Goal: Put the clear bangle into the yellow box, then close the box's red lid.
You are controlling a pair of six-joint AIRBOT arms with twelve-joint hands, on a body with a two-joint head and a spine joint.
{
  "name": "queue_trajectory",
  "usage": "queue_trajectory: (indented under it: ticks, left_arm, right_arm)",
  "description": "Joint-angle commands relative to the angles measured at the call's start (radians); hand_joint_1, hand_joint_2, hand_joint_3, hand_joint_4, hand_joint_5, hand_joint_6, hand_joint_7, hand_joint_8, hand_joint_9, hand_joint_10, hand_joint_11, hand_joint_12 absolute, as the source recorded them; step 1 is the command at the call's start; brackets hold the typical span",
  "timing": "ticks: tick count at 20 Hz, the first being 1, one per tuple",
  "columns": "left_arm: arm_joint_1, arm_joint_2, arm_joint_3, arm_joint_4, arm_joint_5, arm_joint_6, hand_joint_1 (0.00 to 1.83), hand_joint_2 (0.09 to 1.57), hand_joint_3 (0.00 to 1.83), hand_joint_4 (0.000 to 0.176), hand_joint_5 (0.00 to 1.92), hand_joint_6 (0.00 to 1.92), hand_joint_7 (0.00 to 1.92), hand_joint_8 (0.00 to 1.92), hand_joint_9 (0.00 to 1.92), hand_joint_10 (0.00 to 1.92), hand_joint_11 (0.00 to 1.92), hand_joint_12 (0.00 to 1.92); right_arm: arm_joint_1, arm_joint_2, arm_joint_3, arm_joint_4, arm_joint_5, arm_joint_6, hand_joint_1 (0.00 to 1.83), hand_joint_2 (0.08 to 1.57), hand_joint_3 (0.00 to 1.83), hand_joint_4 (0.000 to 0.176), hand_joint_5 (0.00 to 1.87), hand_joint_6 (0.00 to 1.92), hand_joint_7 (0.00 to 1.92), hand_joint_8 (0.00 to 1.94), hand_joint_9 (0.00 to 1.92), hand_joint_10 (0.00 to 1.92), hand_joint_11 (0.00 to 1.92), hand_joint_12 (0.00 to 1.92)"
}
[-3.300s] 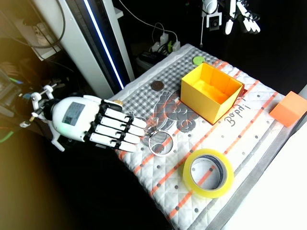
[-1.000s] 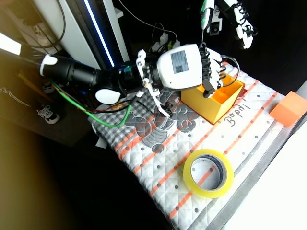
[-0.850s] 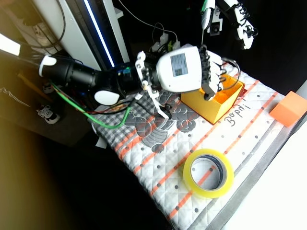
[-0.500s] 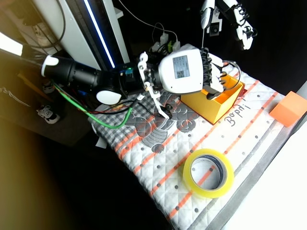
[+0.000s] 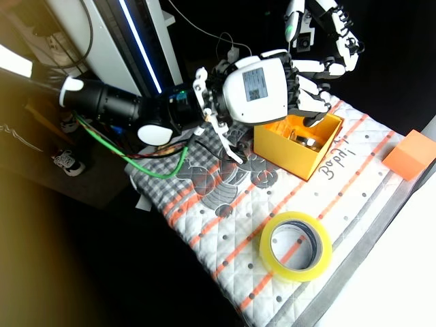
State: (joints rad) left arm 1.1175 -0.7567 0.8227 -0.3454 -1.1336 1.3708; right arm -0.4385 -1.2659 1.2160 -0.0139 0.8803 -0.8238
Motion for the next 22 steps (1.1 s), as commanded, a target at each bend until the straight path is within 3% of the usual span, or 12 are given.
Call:
queue_trajectory:
  ticks: [1, 3, 4, 6, 7, 8, 10, 12, 13, 15, 18, 22]
  left_arm:
    - [-0.010, 0.009, 0.005, 0.027, -0.127, -0.037, 0.40, 1.10, 0.00, 0.156, 0.26, 0.00, 0.29, 0.01, 0.33, 0.00, 0.00, 0.71]
    - [-0.010, 0.022, -0.001, 0.069, -0.144, -0.096, 0.38, 1.11, 0.00, 0.157, 0.25, 0.00, 0.30, 0.00, 0.34, 0.00, 0.00, 0.61]
    - [-0.007, 0.030, -0.003, 0.113, -0.152, -0.148, 0.37, 1.12, 0.00, 0.143, 0.26, 0.00, 0.31, 0.01, 0.36, 0.01, 0.00, 0.55]
    - [-0.003, 0.039, -0.007, 0.216, -0.155, -0.254, 0.35, 1.17, 0.00, 0.031, 0.32, 0.00, 0.42, 0.01, 0.44, 0.01, 0.00, 0.60]
    - [-0.003, 0.041, -0.007, 0.274, -0.141, -0.313, 0.30, 1.24, 0.01, 0.000, 0.28, 0.00, 0.40, 0.00, 0.42, 0.00, 0.00, 0.58]
    - [-0.003, 0.042, -0.006, 0.342, -0.114, -0.380, 0.24, 1.28, 0.02, 0.000, 0.27, 0.00, 0.43, 0.01, 0.45, 0.01, 0.04, 0.59]
    - [-0.004, 0.041, 0.000, 0.426, -0.078, -0.475, 0.27, 1.33, 0.01, 0.000, 0.20, 0.00, 0.32, 0.00, 0.37, 0.00, 0.06, 0.56]
    - [-0.007, 0.038, 0.009, 0.499, -0.043, -0.567, 0.08, 1.39, 0.01, 0.000, 0.20, 0.00, 0.22, 0.00, 0.27, 0.00, 0.06, 0.45]
    - [-0.012, 0.032, 0.015, 0.526, -0.023, -0.596, 0.03, 1.41, 0.00, 0.000, 0.15, 0.00, 0.19, 0.00, 0.24, 0.00, 0.01, 0.54]
    - [-0.030, 0.005, 0.032, 0.567, 0.036, -0.627, 0.06, 1.38, 0.00, 0.000, 0.18, 0.00, 0.21, 0.00, 0.25, 0.00, 0.00, 0.58]
    - [-0.083, -0.059, 0.074, 0.645, 0.161, -0.679, 0.19, 1.34, 0.00, 0.000, 0.22, 0.00, 0.26, 0.00, 0.29, 0.00, 0.12, 0.36]
    - [-0.154, -0.122, 0.114, 0.743, 0.309, -0.699, 0.12, 1.38, 0.00, 0.000, 0.19, 0.00, 0.26, 0.00, 0.27, 0.00, 0.15, 0.24]
  right_arm:
    - [0.012, 0.036, -0.011, 0.014, 0.178, 0.004, 0.00, 1.15, 0.00, 0.000, 0.36, 0.01, 0.84, 0.02, 1.01, 0.04, 0.64, 1.36]
    - [-0.011, 0.086, -0.037, 0.030, 0.245, 0.004, 0.00, 1.13, 0.00, 0.000, 0.36, 0.00, 0.73, 0.00, 0.87, 0.00, 0.51, 1.34]
    - [-0.031, 0.118, -0.054, 0.037, 0.287, 0.004, 0.00, 1.16, 0.01, 0.000, 0.35, 0.00, 0.62, 0.00, 0.73, 0.00, 0.34, 1.28]
    - [-0.080, 0.175, -0.086, 0.067, 0.384, 0.004, 0.00, 1.20, 0.00, 0.000, 0.35, 0.00, 0.61, 0.01, 0.64, 0.01, 0.31, 1.07]
    - [-0.111, 0.198, -0.099, 0.085, 0.433, 0.004, 0.00, 1.23, 0.00, 0.000, 0.25, 0.00, 0.57, 0.01, 0.58, 0.01, 0.19, 1.22]
    - [-0.153, 0.221, -0.113, 0.114, 0.501, 0.002, 0.00, 1.24, 0.00, 0.000, 0.20, 0.00, 0.43, 0.00, 0.44, 0.00, 0.04, 1.28]
    - [-0.200, 0.242, -0.129, 0.143, 0.569, -0.006, 0.00, 1.23, 0.00, 0.000, 0.30, 0.02, 0.45, 0.01, 0.47, 0.03, 0.00, 1.44]
    - [-0.247, 0.262, -0.149, 0.169, 0.626, -0.014, 0.00, 1.19, 0.00, 0.000, 0.31, 0.01, 0.44, 0.00, 0.42, 0.00, 0.00, 1.31]
    - [-0.262, 0.270, -0.158, 0.178, 0.649, -0.016, 0.00, 1.17, 0.00, 0.000, 0.34, 0.01, 0.47, 0.01, 0.45, 0.01, 0.04, 1.24]
    - [-0.286, 0.278, -0.169, 0.188, 0.668, -0.018, 0.00, 1.19, 0.01, 0.000, 0.37, 0.01, 0.49, 0.01, 0.48, 0.02, 0.05, 1.16]
    - [-0.296, 0.280, -0.172, 0.188, 0.668, -0.018, 0.00, 1.20, 0.00, 0.000, 0.43, 0.01, 0.54, 0.02, 0.51, 0.02, 0.07, 1.14]
    - [-0.308, 0.295, -0.183, 0.188, 0.674, -0.018, 0.04, 1.19, 0.00, 0.000, 0.43, 0.00, 0.56, 0.01, 0.52, 0.02, 0.06, 1.16]
